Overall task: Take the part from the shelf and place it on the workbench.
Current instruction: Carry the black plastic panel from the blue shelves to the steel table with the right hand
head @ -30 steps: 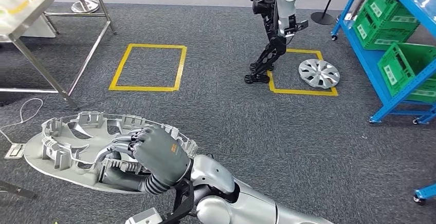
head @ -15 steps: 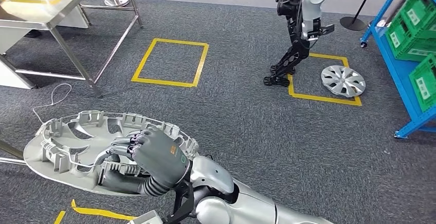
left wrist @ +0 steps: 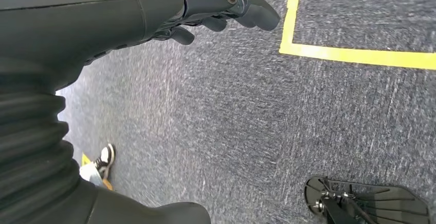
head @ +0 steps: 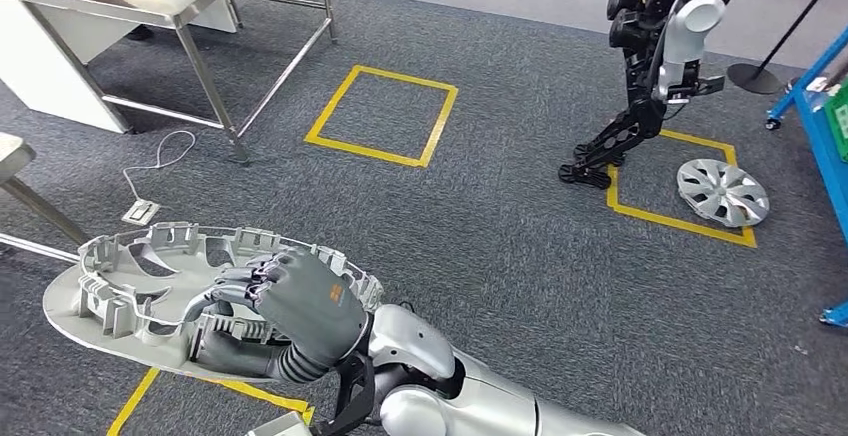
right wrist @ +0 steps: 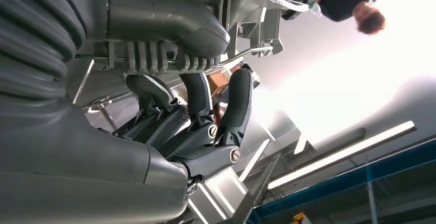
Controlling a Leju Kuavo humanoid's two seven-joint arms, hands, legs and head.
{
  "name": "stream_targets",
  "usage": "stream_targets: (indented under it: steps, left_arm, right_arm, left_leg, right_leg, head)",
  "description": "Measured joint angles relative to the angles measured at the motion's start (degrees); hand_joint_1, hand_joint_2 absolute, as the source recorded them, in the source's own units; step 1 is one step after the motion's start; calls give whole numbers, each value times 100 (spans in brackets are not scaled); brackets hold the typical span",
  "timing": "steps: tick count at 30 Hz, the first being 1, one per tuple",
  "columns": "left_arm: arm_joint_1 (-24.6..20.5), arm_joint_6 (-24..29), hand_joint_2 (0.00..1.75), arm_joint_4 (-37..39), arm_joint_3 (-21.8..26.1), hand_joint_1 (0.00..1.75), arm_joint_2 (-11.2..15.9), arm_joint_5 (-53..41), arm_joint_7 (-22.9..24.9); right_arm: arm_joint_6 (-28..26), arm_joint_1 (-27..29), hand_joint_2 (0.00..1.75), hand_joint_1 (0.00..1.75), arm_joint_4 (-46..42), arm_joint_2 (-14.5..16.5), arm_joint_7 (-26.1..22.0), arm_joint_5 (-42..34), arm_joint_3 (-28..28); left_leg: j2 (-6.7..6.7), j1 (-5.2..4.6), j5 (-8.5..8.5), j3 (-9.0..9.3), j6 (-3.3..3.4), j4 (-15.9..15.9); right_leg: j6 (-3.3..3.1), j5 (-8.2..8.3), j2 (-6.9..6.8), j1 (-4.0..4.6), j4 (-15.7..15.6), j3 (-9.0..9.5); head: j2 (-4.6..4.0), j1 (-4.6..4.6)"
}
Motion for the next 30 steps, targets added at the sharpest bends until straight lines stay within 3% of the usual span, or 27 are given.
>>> stream_targets:
  steps: [2, 5, 7, 9, 11, 12, 13, 15, 17, 20, 22, 24, 26, 27, 28, 30]
  left_arm:
    - [1, 17, 175, -2, 12, 0, -14, 0, -3]
    - [16, 28, 175, 4, 26, 0, -18, 0, -6]
    - [11, 29, 175, 8, 27, 0, -22, 0, -4]
    - [-2, 29, 175, 9, 28, 0, -20, 0, -3]
    - [0, 29, 175, 9, 28, 0, -10, 0, -2]
    - [7, 29, 175, 10, 28, 0, -4, 1, -1]
    - [14, 29, 175, 10, 28, 0, 3, 3, -1]
    - [12, 29, 175, 10, 28, 0, 4, 8, -10]
    - [2, 28, 175, 6, 29, 0, 0, 10, -25]
    - [6, 26, 175, 5, 30, 0, 3, -5, -14]
    - [0, 25, 175, 4, 30, 0, 6, -31, 10]
    - [-19, 25, 175, 1, 30, 0, 9, -61, 29]
    - [-31, 25, 175, 1, 30, 0, 10, -87, 50]
    - [-31, 25, 175, 2, 30, 0, 10, -98, 63]
    - [-31, 24, 175, 2, 30, 0, 10, -107, 75]
    - [-42, 19, 175, 1, 30, 0, 4, -115, 89]
  right_arm:
    - [11, -5, 175, 175, -2, 1, -1, 18, 0]
    - [32, -6, 175, 175, -3, 7, 0, 25, 1]
    - [43, -4, 175, 175, -4, 17, 0, 25, 3]
    - [48, 8, 175, 175, -4, 20, -1, 26, 4]
    - [50, 26, 175, 175, -4, 18, -1, 31, 5]
    - [52, 33, 175, 175, -4, 18, -3, 35, 6]
    - [56, 36, 175, 175, -4, 18, -7, 43, 7]
    - [67, 36, 175, 175, -4, 19, -26, 66, 7]
    - [81, 37, 175, 175, -4, 20, -53, 89, 8]
    - [89, 40, 175, 175, -4, 21, -76, 97, 11]
    - [85, 41, 175, 175, -5, 21, -82, 105, 9]
    - [75, 59, 175, 175, -7, 20, -84, 128, 2]
    - [66, 103, 175, 175, -7, 15, -81, 153, -6]
    - [64, 123, 175, 175, -7, 14, -79, 161, -8]
    - [63, 136, 175, 175, -7, 12, -77, 168, -9]
    - [62, 143, 175, 175, -11, 11, -75, 185, -14]
  left_leg:
    - [-92, 18, 31, -27, -64, -9]
    - [-145, 36, 69, -70, -168, -41]
    - [76, 15, -103, -204, -190, 212]
    - [319, 1, -479, -510, -208, 897]
    - [373, 6, -693, -748, -250, 1470]
    - [392, 13, -649, -724, -269, 1477]
    - [424, 23, -509, -578, -288, 1246]
    - [606, 29, -213, -127, -312, 476]
    - [713, 24, -119, 100, -243, 60]
    - [592, 19, -113, 58, -102, 60]
    - [502, 32, -87, 38, -42, 59]
    - [409, 36, -62, 4, 0, 59]
    - [298, 26, -42, -31, 22, 60]
    - [239, 22, -34, -40, 23, 60]
    - [177, 18, -24, -43, 17, 61]
    - [57, 25, -1, -48, -11, 59]
  right_leg:
    - [-41, 128, 137, 35, -448, 206]
    - [-92, 175, 29, 51, -537, 218]
    - [-164, 229, -93, 25, -621, 241]
    - [-205, 243, -224, 25, -643, 238]
    - [-207, 239, -357, 28, -634, 222]
    - [-202, 236, -418, 25, -626, 216]
    - [-189, 229, -472, 17, -611, 212]
    - [-127, 187, -564, 20, -544, 202]
    - [-61, 141, -630, 52, -468, 183]
    - [2, 111, -684, 53, -421, 175]
    - [72, -65, -507, 15, -190, 86]
    - [126, -433, -286, -13, 476, -222]
    - [132, -672, -233, -20, 1144, -550]
    - [117, -640, -225, -20, 1221, -591]
    - [89, -494, -206, -18, 1041, -505]
    - [7, -111, -47, -10, 231, -104]
  head:
    - [0, 19]
    - [0, 43]
    - [0, 19]
    - [0, -10]
    - [0, -15]
    - [0, -16]
    - [0, -16]
    - [0, -27]
    - [0, -27]
    - [0, -11]
    - [0, -4]
    - [0, 7]
    - [0, 11]
    - [0, 12]
    - [0, 13]
    - [0, 13]
